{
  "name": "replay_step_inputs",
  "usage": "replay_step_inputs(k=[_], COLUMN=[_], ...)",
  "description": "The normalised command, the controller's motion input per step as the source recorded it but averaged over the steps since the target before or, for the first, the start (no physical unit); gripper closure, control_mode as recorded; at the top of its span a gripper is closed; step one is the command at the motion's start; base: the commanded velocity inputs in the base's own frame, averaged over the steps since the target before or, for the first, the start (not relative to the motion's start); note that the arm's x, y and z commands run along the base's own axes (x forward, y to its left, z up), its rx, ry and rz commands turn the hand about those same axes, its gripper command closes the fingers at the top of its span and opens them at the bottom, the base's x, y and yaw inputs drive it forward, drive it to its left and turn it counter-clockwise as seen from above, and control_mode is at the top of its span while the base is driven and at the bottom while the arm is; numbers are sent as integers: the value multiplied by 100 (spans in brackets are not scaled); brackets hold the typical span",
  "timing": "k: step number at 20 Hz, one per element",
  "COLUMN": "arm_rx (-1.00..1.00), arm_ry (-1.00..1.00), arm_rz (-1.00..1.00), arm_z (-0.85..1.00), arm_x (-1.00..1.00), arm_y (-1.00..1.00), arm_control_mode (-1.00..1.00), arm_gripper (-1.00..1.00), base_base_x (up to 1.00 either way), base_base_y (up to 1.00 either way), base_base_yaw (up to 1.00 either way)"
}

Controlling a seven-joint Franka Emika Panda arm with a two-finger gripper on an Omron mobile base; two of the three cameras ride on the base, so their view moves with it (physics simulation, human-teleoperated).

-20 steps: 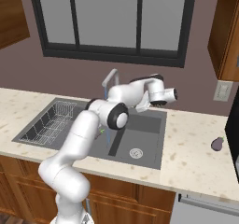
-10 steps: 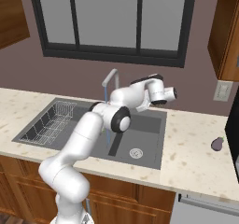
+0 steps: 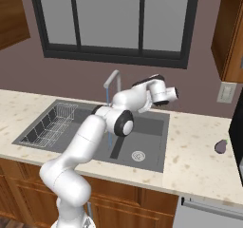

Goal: Turn on the sink faucet. Then move the eggplant from the counter to the sink. Turn off the sink. Move the vegetable from the sink to the pot next to the stove. Finally move the pot to the rear right burner.

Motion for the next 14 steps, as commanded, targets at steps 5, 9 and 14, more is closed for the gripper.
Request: replay_step_inputs(k=[5, 9, 14], arm_rx=[0, 0, 0], arm_ry=[5, 5, 5], arm_rz=[3, 3, 2], arm_z=[0, -5, -6], arm_x=[5, 8, 10], arm_y=[14, 10, 7], arm_control_mode=[-100, -100, -100], arm_gripper=[-100, -100, -100], base_base_x=[0, 0, 0], base_base_y=[0, 0, 0], base_base_yaw=[0, 0, 0])
